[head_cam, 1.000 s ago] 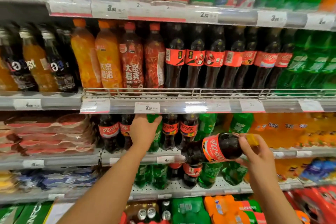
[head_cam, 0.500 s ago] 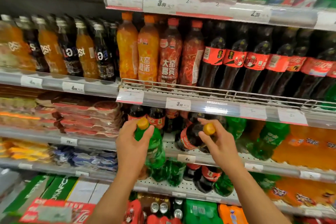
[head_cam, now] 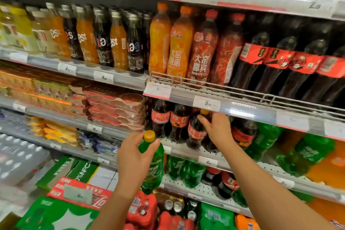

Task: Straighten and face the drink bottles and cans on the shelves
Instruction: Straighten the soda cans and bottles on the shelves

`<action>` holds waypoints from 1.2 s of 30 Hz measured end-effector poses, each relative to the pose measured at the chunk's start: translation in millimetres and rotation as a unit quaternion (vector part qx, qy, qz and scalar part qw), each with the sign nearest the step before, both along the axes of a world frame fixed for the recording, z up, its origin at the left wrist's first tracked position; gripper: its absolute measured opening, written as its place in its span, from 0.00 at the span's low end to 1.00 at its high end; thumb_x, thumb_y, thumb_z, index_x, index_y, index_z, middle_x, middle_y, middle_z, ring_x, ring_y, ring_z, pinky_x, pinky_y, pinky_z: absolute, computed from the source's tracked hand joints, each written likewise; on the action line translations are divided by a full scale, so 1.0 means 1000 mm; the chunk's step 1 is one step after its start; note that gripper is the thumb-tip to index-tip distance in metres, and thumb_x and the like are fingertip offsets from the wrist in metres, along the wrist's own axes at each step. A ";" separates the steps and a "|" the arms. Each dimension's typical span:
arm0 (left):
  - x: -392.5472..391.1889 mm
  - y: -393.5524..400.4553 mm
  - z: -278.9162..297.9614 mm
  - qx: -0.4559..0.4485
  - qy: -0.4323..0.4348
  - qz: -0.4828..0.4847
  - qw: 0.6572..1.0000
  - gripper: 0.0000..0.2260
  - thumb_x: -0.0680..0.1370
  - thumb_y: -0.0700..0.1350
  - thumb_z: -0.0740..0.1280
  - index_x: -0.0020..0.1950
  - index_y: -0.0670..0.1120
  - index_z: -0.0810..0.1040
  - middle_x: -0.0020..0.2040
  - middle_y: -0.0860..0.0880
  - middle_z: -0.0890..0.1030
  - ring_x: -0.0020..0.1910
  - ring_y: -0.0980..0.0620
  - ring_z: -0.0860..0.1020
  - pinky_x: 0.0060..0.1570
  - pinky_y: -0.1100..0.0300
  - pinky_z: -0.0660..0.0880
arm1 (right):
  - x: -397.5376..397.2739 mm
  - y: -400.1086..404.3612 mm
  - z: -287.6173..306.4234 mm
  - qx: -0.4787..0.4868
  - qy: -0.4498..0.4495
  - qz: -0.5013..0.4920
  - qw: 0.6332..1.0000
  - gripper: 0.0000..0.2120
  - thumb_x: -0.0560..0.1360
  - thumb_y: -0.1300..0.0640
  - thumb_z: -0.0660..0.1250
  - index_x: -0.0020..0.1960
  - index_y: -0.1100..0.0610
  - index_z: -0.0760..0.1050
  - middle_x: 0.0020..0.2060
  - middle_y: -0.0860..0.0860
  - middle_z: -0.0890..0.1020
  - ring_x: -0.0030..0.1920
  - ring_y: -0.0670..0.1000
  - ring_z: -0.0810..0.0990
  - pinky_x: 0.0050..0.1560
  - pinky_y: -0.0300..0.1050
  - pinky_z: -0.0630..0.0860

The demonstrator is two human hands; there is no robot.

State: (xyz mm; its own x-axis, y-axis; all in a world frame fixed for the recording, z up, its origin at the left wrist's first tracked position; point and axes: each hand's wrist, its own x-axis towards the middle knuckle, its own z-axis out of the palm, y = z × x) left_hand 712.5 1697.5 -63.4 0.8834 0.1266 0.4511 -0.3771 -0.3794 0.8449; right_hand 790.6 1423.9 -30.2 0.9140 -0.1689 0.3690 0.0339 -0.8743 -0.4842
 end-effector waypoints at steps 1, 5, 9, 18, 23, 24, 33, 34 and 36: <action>0.000 -0.003 -0.002 0.004 0.003 -0.003 1.000 0.10 0.74 0.65 0.66 0.44 0.60 0.78 0.46 0.59 0.78 0.48 0.59 0.76 0.44 0.57 0.69 | 0.004 0.002 0.000 -0.016 -0.001 -0.023 1.000 0.18 0.80 0.45 0.67 0.51 0.61 0.78 0.38 0.58 0.81 0.41 0.59 0.81 0.42 0.52 0.76; -0.002 -0.019 -0.002 0.003 0.022 -0.020 1.000 0.10 0.73 0.65 0.67 0.45 0.60 0.80 0.47 0.59 0.79 0.50 0.58 0.77 0.47 0.55 0.72 | 0.023 0.007 0.004 0.087 0.025 -0.099 0.991 0.17 0.81 0.44 0.66 0.57 0.58 0.78 0.49 0.56 0.82 0.53 0.59 0.81 0.46 0.45 0.70; 0.000 -0.041 0.003 0.014 0.042 -0.033 0.998 0.05 0.76 0.56 0.74 0.44 0.61 0.79 0.47 0.62 0.78 0.48 0.61 0.75 0.44 0.58 0.67 | 0.032 0.004 0.008 0.228 0.064 -0.071 0.969 0.05 0.82 0.53 0.64 0.51 0.55 0.74 0.49 0.59 0.83 0.52 0.61 0.83 0.54 0.54 0.79; 0.000 -0.099 0.013 0.056 0.041 -0.073 0.995 0.05 0.76 0.56 0.73 0.45 0.57 0.80 0.45 0.56 0.78 0.45 0.58 0.75 0.42 0.57 0.69 | -0.140 -0.007 -0.052 0.270 0.046 0.080 0.958 0.21 0.76 0.46 0.67 0.66 0.29 0.68 0.60 0.30 0.77 0.59 0.38 0.79 0.51 0.37 0.79; -0.020 -0.163 0.020 0.068 0.037 -0.083 0.994 0.07 0.75 0.58 0.71 0.46 0.56 0.79 0.44 0.57 0.77 0.46 0.56 0.77 0.43 0.56 0.71 | -0.173 -0.010 -0.058 0.198 0.043 0.018 0.979 0.47 0.65 0.26 0.68 0.78 0.40 0.57 0.72 0.32 0.65 0.71 0.35 0.65 0.69 0.38 0.68; -0.026 -0.176 0.021 0.054 0.039 -0.088 0.994 0.08 0.75 0.59 0.71 0.46 0.56 0.79 0.44 0.57 0.77 0.46 0.58 0.77 0.43 0.57 0.71 | -0.174 -0.014 -0.054 0.180 0.025 -0.011 0.983 0.48 0.64 0.26 0.66 0.78 0.44 0.57 0.73 0.36 0.66 0.72 0.39 0.65 0.70 0.41 0.68; -0.042 -0.257 0.051 0.203 -0.008 -0.243 0.948 0.12 0.74 0.62 0.71 0.54 0.60 0.81 0.50 0.60 0.77 0.52 0.56 0.74 0.50 0.59 0.71 | -0.195 -0.097 -0.045 0.074 -0.065 -0.183 0.978 0.44 0.61 0.28 0.69 0.71 0.49 0.69 0.61 0.44 0.79 0.57 0.48 0.81 0.47 0.46 0.80; -0.038 -0.258 0.053 0.249 -0.022 -0.257 0.934 0.17 0.74 0.64 0.70 0.60 0.60 0.80 0.55 0.61 0.77 0.56 0.56 0.73 0.54 0.59 0.70 | -0.198 -0.106 -0.047 0.083 -0.072 -0.197 0.974 0.43 0.61 0.29 0.71 0.71 0.49 0.70 0.60 0.44 0.81 0.56 0.48 0.82 0.48 0.45 0.79; -0.030 -0.251 0.055 0.286 -0.079 -0.232 0.927 0.22 0.77 0.65 0.66 0.67 0.57 0.78 0.62 0.59 0.77 0.62 0.55 0.71 0.61 0.57 0.70 | -0.203 -0.124 -0.049 0.114 -0.084 -0.235 0.962 0.43 0.61 0.29 0.71 0.70 0.48 0.71 0.57 0.44 0.83 0.54 0.46 0.82 0.50 0.41 0.78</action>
